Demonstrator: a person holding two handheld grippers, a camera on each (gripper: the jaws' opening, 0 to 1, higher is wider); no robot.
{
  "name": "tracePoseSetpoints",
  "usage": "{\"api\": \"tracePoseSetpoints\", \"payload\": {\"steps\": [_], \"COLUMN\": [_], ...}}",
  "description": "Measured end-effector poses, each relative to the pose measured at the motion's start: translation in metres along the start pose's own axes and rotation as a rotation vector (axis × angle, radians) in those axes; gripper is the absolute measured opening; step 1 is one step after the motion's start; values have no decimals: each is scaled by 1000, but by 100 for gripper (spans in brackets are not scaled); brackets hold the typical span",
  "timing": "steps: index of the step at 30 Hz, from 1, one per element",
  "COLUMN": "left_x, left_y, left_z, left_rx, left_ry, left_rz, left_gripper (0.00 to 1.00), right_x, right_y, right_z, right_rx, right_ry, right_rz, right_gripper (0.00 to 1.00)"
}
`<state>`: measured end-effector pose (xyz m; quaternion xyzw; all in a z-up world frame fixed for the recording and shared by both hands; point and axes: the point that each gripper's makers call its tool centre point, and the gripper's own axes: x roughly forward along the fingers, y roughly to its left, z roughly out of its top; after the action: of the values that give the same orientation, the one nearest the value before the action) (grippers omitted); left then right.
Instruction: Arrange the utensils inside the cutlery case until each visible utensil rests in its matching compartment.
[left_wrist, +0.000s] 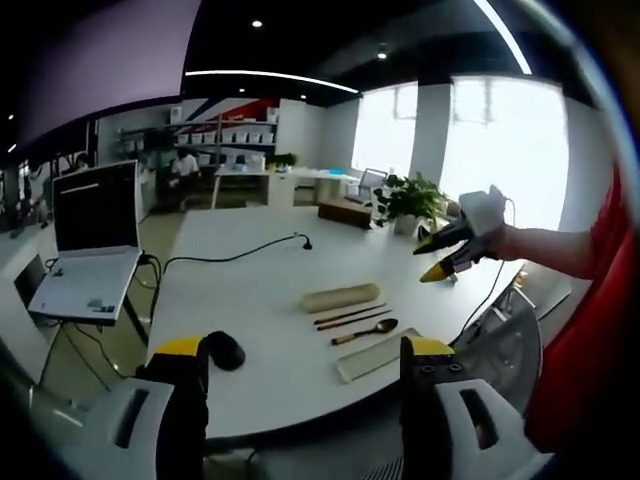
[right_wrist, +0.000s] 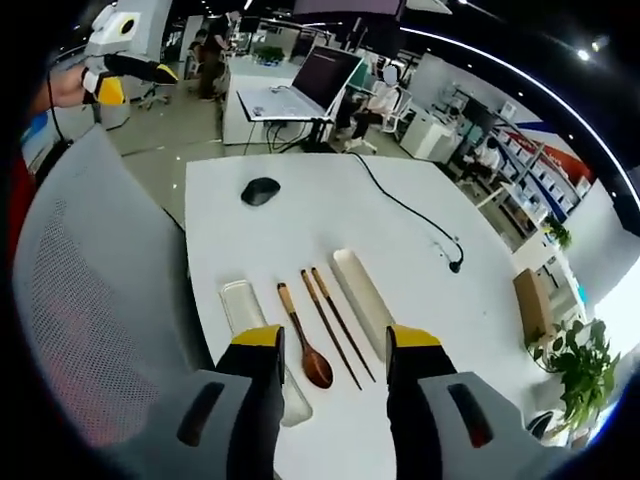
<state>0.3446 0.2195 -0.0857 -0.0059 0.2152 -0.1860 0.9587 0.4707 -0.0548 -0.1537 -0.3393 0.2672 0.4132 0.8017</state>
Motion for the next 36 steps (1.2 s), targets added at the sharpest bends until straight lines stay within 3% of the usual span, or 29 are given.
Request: {"api": "tracePoseSetpoints", "payload": {"steps": [7,14,19,24,32,36], "left_x": [-3,-2,1,3,0,1], "left_y": [6,6,1,0,4,8], "left_z": [-2,-2,-1,1,12,9], "left_rx": [-22,-9,2,11,-4,-27], "left_ry": [-3,2,8,12,-33,-33], "left_rz": [30,18,3,-5,-19,-35], "left_gripper": [82,81,81,80,81,81], "right_x": [11,22,36,41,44,47], "right_y": [0,1,-3,-3,2,3], "right_z": [2,-2,-7,-8,-14,-12], "right_rx": [6,13,64,194,192,178], "right_ry": [4,10,1,-15,26,32], "right_rz": [31,49,59,80,90,95], "right_gripper": [38,37,36,35,34,34]}}
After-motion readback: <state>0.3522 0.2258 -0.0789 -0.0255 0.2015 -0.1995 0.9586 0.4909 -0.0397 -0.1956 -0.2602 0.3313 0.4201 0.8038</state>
